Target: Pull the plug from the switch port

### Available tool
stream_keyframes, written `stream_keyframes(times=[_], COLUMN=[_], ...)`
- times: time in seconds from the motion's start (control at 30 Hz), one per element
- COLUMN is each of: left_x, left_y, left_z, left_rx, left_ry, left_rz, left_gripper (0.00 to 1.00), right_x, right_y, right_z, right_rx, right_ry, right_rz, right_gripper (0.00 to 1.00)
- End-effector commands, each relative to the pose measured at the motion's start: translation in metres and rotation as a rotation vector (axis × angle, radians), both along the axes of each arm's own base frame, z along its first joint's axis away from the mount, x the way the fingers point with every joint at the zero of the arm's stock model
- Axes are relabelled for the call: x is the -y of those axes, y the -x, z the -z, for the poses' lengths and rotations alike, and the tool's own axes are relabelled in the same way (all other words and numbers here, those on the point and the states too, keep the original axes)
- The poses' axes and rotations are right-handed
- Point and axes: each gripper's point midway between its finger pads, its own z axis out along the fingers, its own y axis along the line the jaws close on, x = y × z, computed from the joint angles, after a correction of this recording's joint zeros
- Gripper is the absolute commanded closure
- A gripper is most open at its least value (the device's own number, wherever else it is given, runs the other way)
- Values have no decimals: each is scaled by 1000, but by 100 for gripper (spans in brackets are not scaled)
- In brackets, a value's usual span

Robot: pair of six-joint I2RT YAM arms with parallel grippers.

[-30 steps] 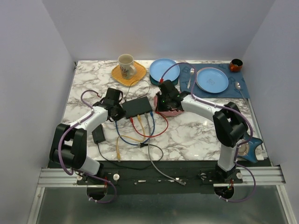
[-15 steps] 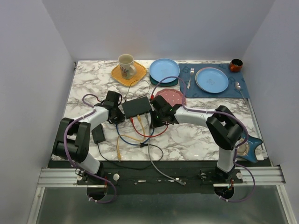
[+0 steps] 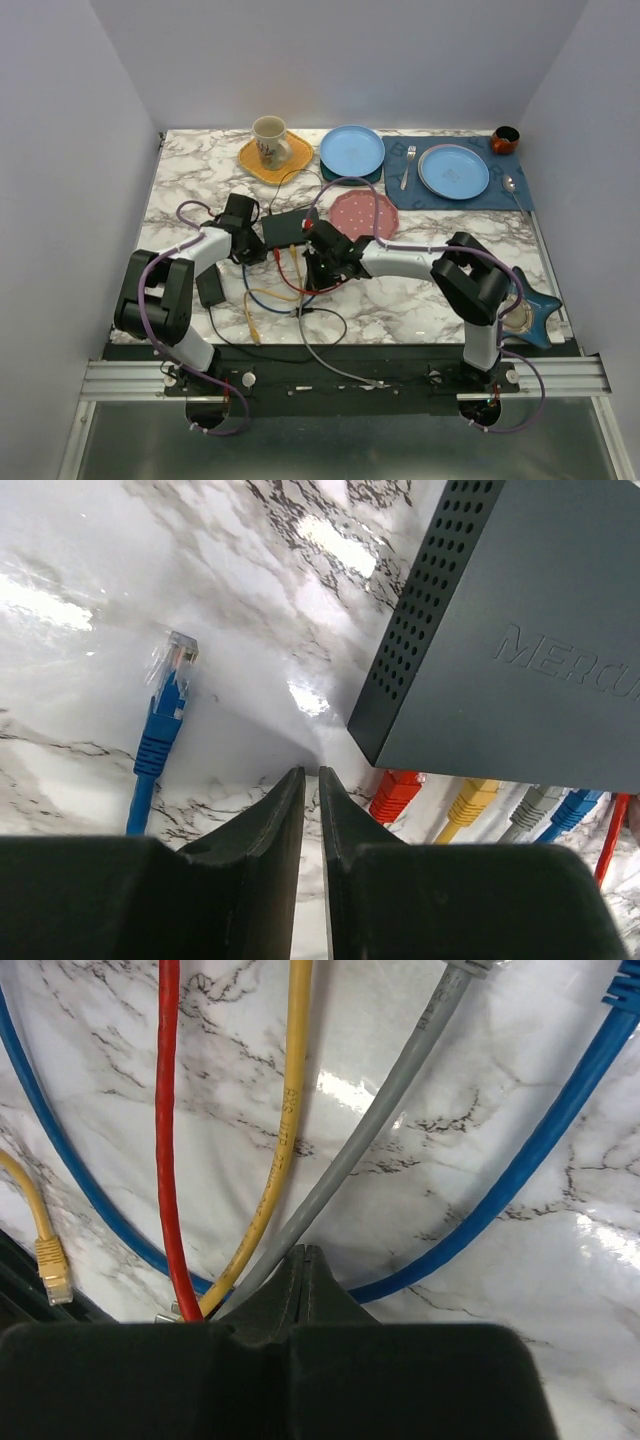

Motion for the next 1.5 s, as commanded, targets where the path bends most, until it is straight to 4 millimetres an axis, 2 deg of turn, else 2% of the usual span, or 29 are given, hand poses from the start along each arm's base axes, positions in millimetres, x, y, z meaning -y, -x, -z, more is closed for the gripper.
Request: stream_keyframes(times=[0.0, 0.07, 0.2, 0.3, 0.37, 0.43, 0.47, 0.5, 0.53, 0.57, 0.6, 0.63, 0.67, 0.7, 0.77, 0.8, 0.87, 0.93, 0.97, 1.0, 1.07, 1.1, 1.13, 1.2, 1.23, 1.3, 1.4, 1.43, 1.47], left_x=[-5, -13, -18, -27, -34, -41, -45, -48, -51, -54, -56, -57, -57, -57, -51, -48, -41, -23, -15, -6, 4, 5, 9, 10, 10, 10, 13, 15, 18], left_y=[-2, -3, 0, 3, 3, 2, 3, 2, 1, 2, 2, 2, 2, 3, 1, 3, -3, 0, -9, -1, -8, 1, 1, 1, 2, 2, -2, -4, -9], left_z=[-13, -17, -24, -29, -36, -47, -50, -53, -60, -63, -66, -71, -72, -72, -75, -72, -75, -70, -78, -67, -75, -62, -65, -63, -62, -60, -64, -64, -73], left_rx=[17, 30, 48, 65, 88, 125, 134, 146, 171, 176, 183, 197, 203, 205, 225, 222, 258, 267, 323, 308, 377, 351, 372, 393, 397, 409, 446, 448, 496], left_ry=[0, -24, -34, -54, -64, -81, -89, -97, -104, -114, -116, -115, -111, -103, -67, -50, -8, 86, 143, 202, 293, 312, 341, 369, 370, 381, 426, 444, 477], left_rz=[7, -7, -19, -38, -53, -72, -80, -87, -98, -108, -123, -130, -134, -135, -124, -118, -102, -54, -60, -48, -70, -83, -77, -91, -96, -103, -113, -123, -112], left_gripper=[75, 75, 75, 75, 73, 67, 64, 60, 45, 35, 25, 8, 1, 1, 1, 1, 1, 4, 6, 8, 14, 14, 17, 19, 20, 22, 26, 28, 29], right_x=[-21, -23, -34, -37, -30, -19, -12, -5, 3, 11, 19, 27, 33, 40, 47, 51, 50, 44, 38, 37, 13, 11, 0, -15, -22, -34, -51, -54, -59], right_y=[9, 12, 38, 48, 43, 27, 18, 7, -5, -12, -26, -36, -43, -56, -68, -77, -88, -103, -110, -120, -125, -132, -126, -135, -134, -141, -136, -131, -134], right_z=[-13, -16, -12, -7, -15, -26, -44, -53, -61, -70, -87, -93, -98, -107, -115, -120, -128, -131, -134, -134, -132, -129, -128, -122, -123, -114, -113, -101, -106], right_rx=[-16, -16, -38, -40, -13, 73, 122, 154, 205, 237, 273, 303, 324, 344, 378, 395, 414, 401, 396, 378, 284, 249, 193, 155, 132, 96, 31, -12, -4], right_ry=[-68, -74, -70, -55, -52, -21, -19, -11, 7, 18, 3, 14, 23, 17, 35, 39, 31, -2, -41, -68, -190, -227, -290, -368, -404, -433, -498, -500, -538], right_rz=[-28, -31, -78, -74, -34, 23, 42, 70, 104, 118, 151, 178, 175, 196, 203, 225, 234, 242, 251, 269, 231, 233, 189, 190, 165, 155, 85, 67, 57], right_gripper=[99, 99, 99, 99, 98, 93, 89, 80, 76, 71, 57, 49, 42, 31, 20, 9, 4, 12, 21, 41, 53, 63, 70, 86, 97, 99, 99, 99, 99])
